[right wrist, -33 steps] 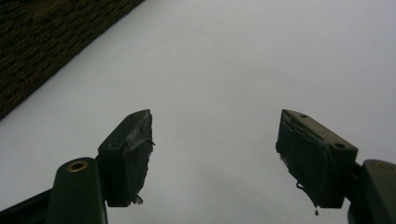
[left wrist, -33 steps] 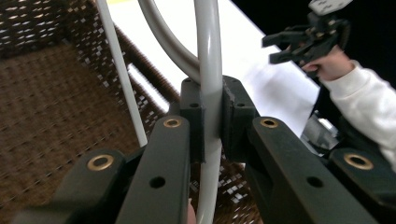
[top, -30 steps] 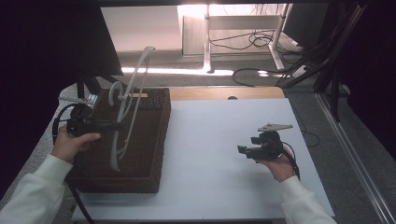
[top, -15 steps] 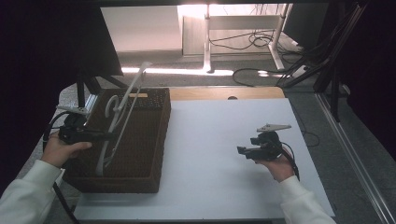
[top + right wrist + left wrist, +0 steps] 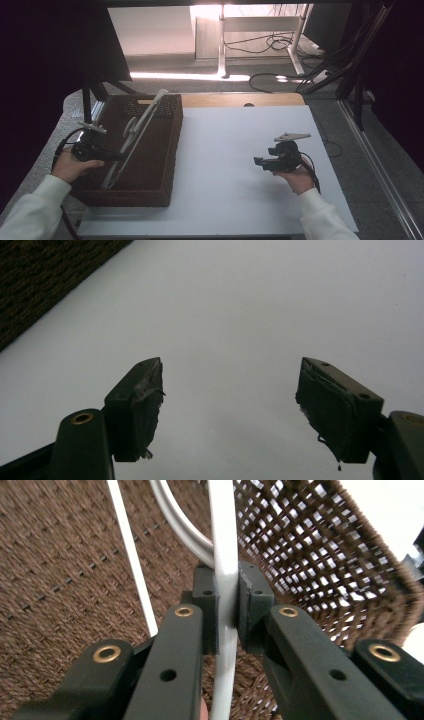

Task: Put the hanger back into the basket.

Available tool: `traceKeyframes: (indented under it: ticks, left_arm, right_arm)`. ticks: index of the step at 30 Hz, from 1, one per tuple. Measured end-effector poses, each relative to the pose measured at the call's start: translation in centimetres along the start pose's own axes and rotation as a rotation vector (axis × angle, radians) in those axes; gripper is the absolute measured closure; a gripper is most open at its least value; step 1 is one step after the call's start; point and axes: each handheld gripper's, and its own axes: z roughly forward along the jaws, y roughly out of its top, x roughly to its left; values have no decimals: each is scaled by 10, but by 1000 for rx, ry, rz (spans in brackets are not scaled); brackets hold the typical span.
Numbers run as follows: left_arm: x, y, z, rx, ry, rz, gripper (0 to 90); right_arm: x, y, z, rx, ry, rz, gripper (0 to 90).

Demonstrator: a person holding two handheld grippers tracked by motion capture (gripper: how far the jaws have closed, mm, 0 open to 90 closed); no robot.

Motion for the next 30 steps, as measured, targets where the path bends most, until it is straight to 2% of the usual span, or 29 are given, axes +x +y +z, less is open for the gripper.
traceKeyframes:
  ticks: [2, 5, 7, 14, 19, 25, 30]
  left_arm:
    - [1, 1, 4, 10, 15, -8, 805]
    - [0, 4, 6, -11, 50, -16, 575]
    - [-3, 4, 4, -27, 41, -12, 560]
    - [-6, 4, -1, -70, 79, -25, 431]
    - [-6, 4, -1, -83, 87, -29, 409]
    - [-7, 5, -3, -131, 87, -34, 412]
    - [-14, 8, -2, -150, 72, -13, 416]
  right_arm:
    - [0, 0, 0, 1, -2, -1, 275]
    - [0, 0, 0, 5, -5, -2, 274]
    - [0, 0, 0, 3, -6, -1, 274]
    - [0, 0, 0, 2, -7, 1, 274]
    - [0, 0, 0, 6, -7, 0, 274]
    - [0, 0, 1, 9, -9, 2, 274]
    - [0, 0, 0, 9, -9, 2, 274]
